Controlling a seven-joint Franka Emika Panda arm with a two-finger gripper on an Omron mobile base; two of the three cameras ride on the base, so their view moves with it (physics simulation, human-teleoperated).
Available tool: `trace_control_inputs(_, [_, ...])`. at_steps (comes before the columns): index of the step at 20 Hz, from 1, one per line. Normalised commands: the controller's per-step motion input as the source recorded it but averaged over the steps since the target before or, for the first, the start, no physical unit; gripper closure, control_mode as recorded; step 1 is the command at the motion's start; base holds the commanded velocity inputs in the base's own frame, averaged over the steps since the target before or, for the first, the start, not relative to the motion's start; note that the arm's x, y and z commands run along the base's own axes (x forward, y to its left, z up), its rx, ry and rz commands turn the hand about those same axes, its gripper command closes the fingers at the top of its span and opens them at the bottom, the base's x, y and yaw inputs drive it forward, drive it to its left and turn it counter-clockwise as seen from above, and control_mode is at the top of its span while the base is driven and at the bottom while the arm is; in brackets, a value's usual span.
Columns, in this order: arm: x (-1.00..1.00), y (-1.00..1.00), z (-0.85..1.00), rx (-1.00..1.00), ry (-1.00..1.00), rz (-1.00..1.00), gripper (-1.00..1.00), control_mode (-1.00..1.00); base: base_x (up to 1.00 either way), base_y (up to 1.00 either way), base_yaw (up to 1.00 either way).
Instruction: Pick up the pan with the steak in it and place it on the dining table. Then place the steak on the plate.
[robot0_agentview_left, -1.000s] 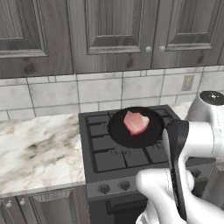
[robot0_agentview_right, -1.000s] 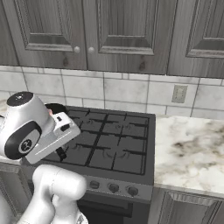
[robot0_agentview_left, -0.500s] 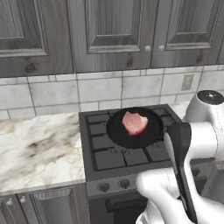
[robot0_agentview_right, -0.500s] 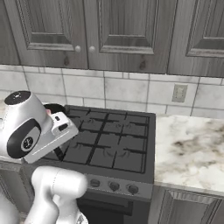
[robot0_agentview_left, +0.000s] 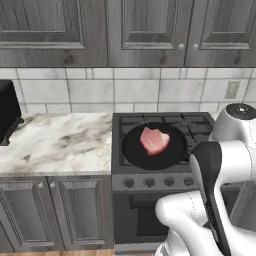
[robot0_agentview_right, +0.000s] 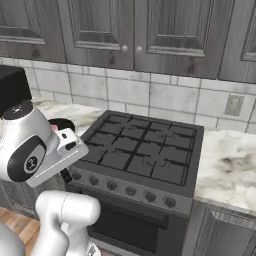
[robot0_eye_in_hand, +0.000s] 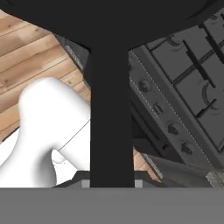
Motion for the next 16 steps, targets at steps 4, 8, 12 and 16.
trace_control_inputs(4, [0.0, 0.0, 0.0, 0.0, 0.0, 0.0, 1.0, 1.0, -0.15, 0.0, 0.46])
trace_control_inputs(8, [0.0, 0.0, 0.0, 0.0, 0.0, 0.0, 1.0, 1.0, -0.07, 0.0, 0.46])
trace_control_inputs(12, [0.0, 0.0, 0.0, 0.0, 0.0, 0.0, 1.0, 1.0, -0.05, 0.0, 0.47])
trace_control_inputs(16, [0.0, 0.0, 0.0, 0.0, 0.0, 0.0, 1.0, 1.0, -0.01, 0.0, 0.47])
